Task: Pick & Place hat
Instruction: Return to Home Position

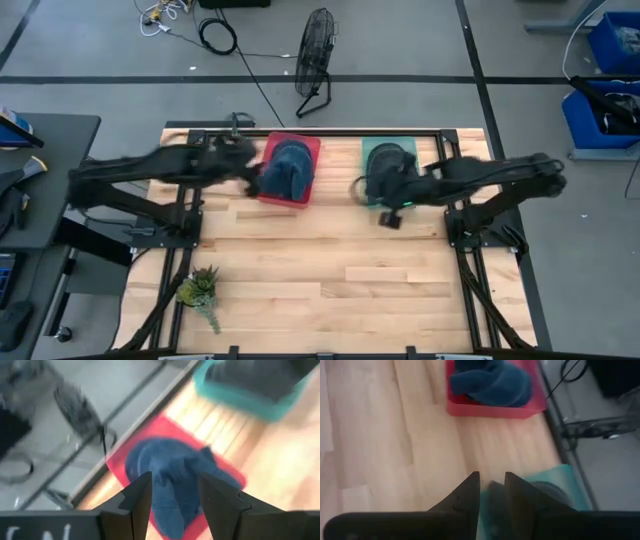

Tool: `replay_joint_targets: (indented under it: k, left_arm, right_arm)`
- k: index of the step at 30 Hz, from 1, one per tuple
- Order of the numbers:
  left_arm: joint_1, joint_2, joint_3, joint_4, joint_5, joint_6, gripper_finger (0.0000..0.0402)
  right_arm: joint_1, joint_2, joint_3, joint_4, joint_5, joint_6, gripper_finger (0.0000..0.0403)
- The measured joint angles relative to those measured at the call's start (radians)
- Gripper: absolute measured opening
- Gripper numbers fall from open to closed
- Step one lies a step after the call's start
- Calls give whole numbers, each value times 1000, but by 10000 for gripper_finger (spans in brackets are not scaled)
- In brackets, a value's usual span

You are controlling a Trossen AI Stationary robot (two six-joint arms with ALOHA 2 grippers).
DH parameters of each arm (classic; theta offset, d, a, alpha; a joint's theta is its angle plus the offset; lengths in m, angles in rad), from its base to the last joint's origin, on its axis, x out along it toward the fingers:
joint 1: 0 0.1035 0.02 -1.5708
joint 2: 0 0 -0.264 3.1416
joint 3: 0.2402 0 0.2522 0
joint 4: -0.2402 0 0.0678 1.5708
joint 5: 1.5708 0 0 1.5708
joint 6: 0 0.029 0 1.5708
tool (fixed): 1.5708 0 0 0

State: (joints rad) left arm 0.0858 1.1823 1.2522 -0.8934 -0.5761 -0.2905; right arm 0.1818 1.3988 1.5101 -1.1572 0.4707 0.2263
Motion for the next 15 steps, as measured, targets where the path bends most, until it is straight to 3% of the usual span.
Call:
replay_joint_targets:
  k: [3,6,10,15]
  left_arm:
    - [-73,-152,-1,-47,-22,33,165]
    - [-162,-330,-89,-46,-30,21,165]
    - [-256,-583,-322,47,-66,1,165]
    - [-309,-872,-665,338,-81,72,165]
  right_arm:
    - [23,-119,-14,-42,42,1,94]
    - [52,-263,-116,-2,50,-32,94]
    - [79,-480,-362,175,35,-62,94]
    - [93,-711,-680,448,3,8,94]
